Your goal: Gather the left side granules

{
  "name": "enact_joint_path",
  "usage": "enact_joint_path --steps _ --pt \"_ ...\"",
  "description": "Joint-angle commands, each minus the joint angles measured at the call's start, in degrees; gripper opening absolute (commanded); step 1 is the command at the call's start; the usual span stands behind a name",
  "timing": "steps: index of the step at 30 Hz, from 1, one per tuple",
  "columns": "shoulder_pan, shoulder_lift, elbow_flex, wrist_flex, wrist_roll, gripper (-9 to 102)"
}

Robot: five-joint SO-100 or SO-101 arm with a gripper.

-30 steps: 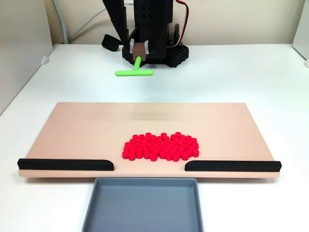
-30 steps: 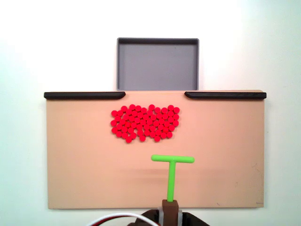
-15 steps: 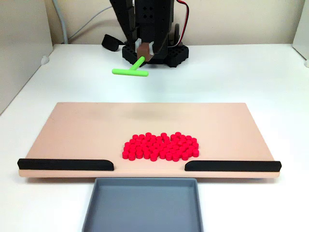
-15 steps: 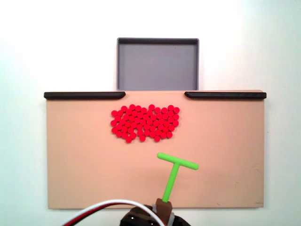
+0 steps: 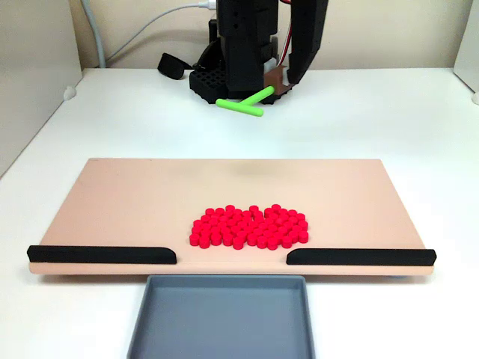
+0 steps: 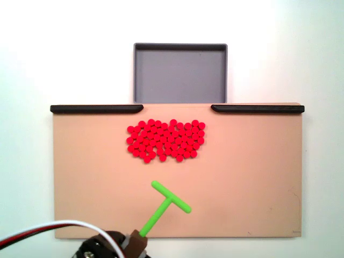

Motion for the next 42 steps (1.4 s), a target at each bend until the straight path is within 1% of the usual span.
enact_joint_path --steps 1,7,12,19,25,34,42 --pt "-2.46 0.00 -1.41 -0.18 6.24 0" --pt "-5.10 -5.36 -4.75 -0.18 17.58 0" --pt "-6.59 -5.80 -6.06 -0.18 24.26 0" --pt "-9.32 -11.87 -14.24 0.35 34.89 0" --pt "-10.55 -17.67 -16.96 0.44 39.29 0" --pt "-10.37 -26.63 -30.23 0.53 46.67 0" --pt "-11.95 -29.53 -33.31 0.53 50.54 0"
